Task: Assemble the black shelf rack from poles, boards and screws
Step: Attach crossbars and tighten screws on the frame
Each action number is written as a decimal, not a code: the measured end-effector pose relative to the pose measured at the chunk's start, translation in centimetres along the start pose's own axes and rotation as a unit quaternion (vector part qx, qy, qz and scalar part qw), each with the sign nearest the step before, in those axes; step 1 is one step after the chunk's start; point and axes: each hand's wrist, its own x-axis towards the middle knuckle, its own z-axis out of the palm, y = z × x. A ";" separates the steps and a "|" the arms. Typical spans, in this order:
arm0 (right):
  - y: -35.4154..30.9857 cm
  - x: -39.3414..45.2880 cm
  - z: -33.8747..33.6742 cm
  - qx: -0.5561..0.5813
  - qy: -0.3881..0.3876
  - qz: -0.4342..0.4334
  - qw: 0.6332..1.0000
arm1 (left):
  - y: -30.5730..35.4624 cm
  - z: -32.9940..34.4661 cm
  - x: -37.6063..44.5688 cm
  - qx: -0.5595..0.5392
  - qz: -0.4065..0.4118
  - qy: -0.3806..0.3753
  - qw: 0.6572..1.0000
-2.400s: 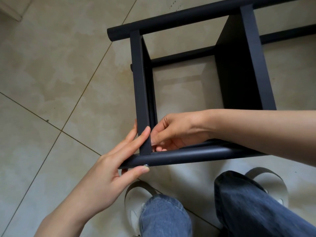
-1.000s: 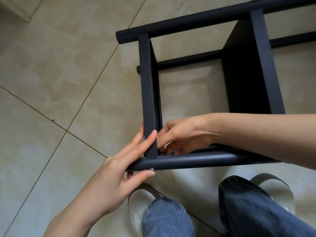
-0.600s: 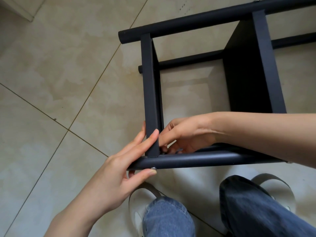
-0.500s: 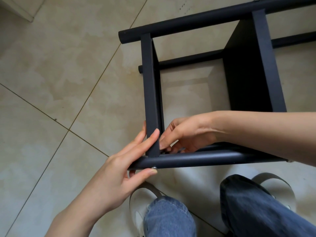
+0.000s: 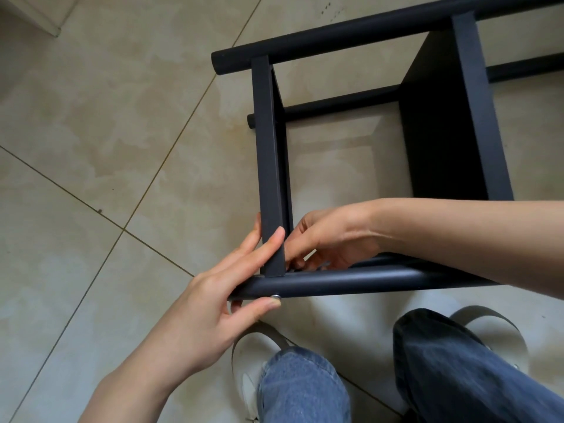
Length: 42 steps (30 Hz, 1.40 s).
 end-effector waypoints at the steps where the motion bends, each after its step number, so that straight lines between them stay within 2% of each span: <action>1: 0.0 0.0 0.1 0.001 -0.003 -0.003 1.000 | 0.0 0.0 0.0 0.001 0.000 -0.001 1.000; 13: 0.0 -0.1 -0.2 0.006 -0.025 -0.010 1.000 | -0.1 0.0 0.0 0.006 0.006 0.006 1.000; 26: -0.2 -0.1 0.0 -0.010 -0.010 -0.008 1.000 | -0.2 0.0 0.0 -0.002 0.004 0.008 1.000; 33: 0.2 -0.5 -0.5 0.032 -0.026 -0.011 0.999 | -0.2 0.1 0.0 0.003 0.006 0.007 1.000; 39: 0.4 0.0 -0.1 -0.002 0.004 -0.019 1.000 | 0.0 0.0 0.1 0.002 0.003 0.008 1.000; 42: 0.2 -0.3 -0.2 0.008 -0.018 -0.021 1.000 | 0.2 0.1 0.1 -0.002 0.001 0.007 1.000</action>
